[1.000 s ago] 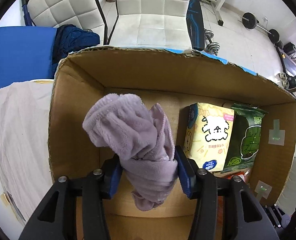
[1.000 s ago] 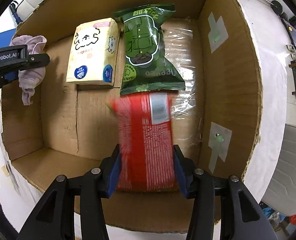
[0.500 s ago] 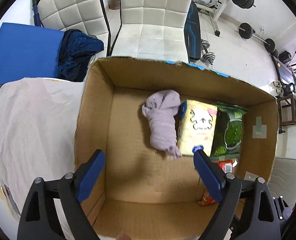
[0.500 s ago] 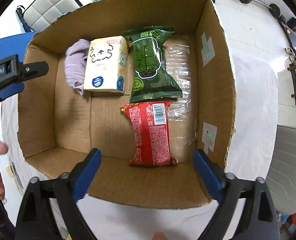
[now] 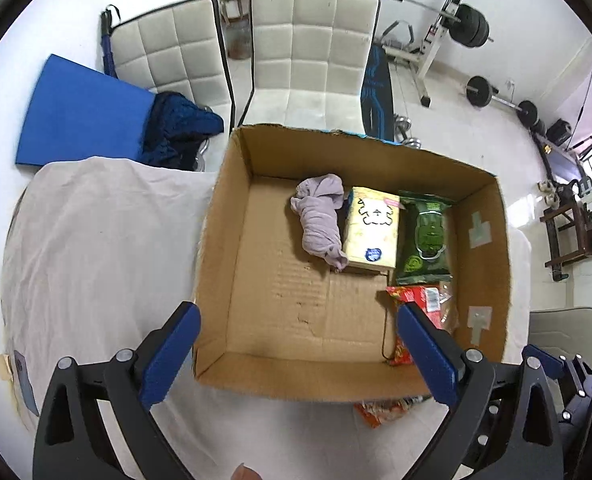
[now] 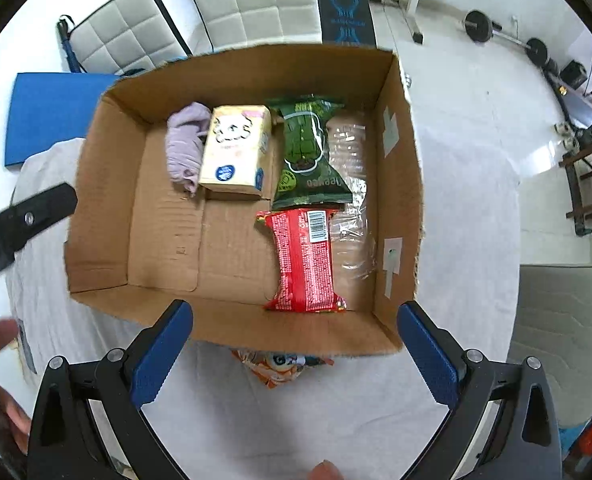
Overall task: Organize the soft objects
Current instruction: 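Grasp the orange panda snack bag with the right gripper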
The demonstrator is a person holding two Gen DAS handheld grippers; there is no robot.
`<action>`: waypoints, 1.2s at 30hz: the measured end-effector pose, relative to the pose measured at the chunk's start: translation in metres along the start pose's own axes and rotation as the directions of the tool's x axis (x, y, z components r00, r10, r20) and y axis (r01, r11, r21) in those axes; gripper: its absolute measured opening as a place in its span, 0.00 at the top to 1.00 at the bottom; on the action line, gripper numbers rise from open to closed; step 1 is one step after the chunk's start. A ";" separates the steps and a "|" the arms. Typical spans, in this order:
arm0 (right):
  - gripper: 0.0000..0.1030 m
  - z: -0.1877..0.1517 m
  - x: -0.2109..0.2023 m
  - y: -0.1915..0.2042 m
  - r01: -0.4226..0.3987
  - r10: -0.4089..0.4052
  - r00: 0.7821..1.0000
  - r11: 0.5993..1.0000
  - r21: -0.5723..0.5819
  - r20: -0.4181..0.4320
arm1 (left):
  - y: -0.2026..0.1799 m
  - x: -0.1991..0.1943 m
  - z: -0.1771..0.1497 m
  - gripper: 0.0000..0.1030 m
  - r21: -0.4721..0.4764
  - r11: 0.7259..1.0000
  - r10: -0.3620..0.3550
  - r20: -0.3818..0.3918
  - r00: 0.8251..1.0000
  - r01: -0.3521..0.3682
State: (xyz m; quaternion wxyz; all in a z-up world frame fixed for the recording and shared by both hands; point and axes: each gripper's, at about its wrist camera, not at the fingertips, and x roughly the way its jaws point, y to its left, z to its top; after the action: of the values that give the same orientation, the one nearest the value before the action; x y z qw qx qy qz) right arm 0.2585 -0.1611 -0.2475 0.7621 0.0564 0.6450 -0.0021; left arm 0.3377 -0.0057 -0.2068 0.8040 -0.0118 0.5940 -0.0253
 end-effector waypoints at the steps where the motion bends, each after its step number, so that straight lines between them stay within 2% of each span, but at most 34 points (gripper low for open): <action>1: 0.00 -0.004 -0.006 0.001 -0.006 0.006 1.000 1.000 0.000 0.011 | 0.001 -0.006 -0.005 0.02 0.001 1.000 0.002 0.011 1.000 -0.002; 4: 0.00 -0.019 -0.016 -0.001 -0.033 0.033 0.999 0.999 0.013 0.020 | 0.007 -0.019 -0.023 0.02 -0.027 1.000 -0.009 0.024 1.000 0.010; 8: 0.00 -0.046 -0.010 -0.008 -0.076 0.076 0.997 0.995 0.065 0.012 | 0.025 -0.019 -0.058 0.02 -0.100 0.995 0.011 0.011 1.000 -0.010; 12: 0.00 -0.077 0.026 -0.015 -0.104 0.114 0.991 0.985 0.139 -0.067 | 0.049 0.011 -0.104 0.02 -0.212 0.977 0.008 -0.089 0.996 -0.027; 16: 0.00 -0.094 0.074 -0.024 -0.109 0.141 0.983 0.965 0.236 -0.120 | 0.065 0.057 -0.143 0.02 -0.297 0.953 -0.008 -0.217 0.976 -0.058; 21: 0.02 -0.098 0.122 -0.035 -0.104 0.157 0.979 0.933 0.344 -0.128 | 0.073 0.088 -0.159 0.02 -0.372 0.924 -0.009 -0.254 0.967 -0.089; 23: 0.17 -0.099 0.135 -0.034 -0.109 0.164 0.978 0.929 0.353 -0.129 | 0.075 0.097 -0.159 0.02 -0.404 0.911 -0.022 -0.258 0.966 -0.087; 24: 0.17 -0.099 0.140 -0.033 -0.131 0.186 0.975 0.925 0.357 -0.124 | 0.076 0.102 -0.158 0.02 -0.420 0.904 -0.030 -0.257 0.966 -0.083; 25: 0.21 -0.098 0.144 -0.031 -0.144 0.198 0.973 0.922 0.359 -0.119 | 0.077 0.106 -0.157 0.02 -0.431 0.899 -0.032 -0.256 0.966 -0.084; 26: 0.34 -0.099 0.145 -0.030 -0.164 0.214 0.971 0.919 0.359 -0.104 | 0.077 0.110 -0.154 0.02 -0.444 0.892 -0.032 -0.253 0.967 -0.087; 27: 0.43 -0.099 0.144 -0.028 -0.170 0.217 0.971 0.919 0.356 -0.097 | 0.078 0.114 -0.152 0.02 -0.457 0.885 -0.033 -0.252 0.967 -0.089; 28: 0.47 -0.100 0.143 -0.025 -0.150 0.198 0.975 0.926 0.348 -0.105 | 0.078 0.119 -0.150 0.02 -0.471 0.877 -0.033 -0.253 0.967 -0.094; 32: 0.50 -0.102 0.139 -0.022 -0.127 0.171 0.979 0.941 0.314 -0.114 | 0.086 0.139 -0.143 0.02 -0.534 0.837 -0.029 -0.254 0.967 -0.116; 36: 0.50 -0.108 0.134 -0.024 -0.094 0.132 0.984 0.956 0.277 -0.119 | 0.088 0.153 -0.140 0.02 -0.554 0.823 -0.019 -0.249 0.968 -0.126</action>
State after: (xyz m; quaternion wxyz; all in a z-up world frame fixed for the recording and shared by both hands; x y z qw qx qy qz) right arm 0.1733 -0.1656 -0.3990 0.7002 0.1967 0.6850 -0.0426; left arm 0.2505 0.0751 -0.3981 0.6854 -0.2297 0.6688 0.1735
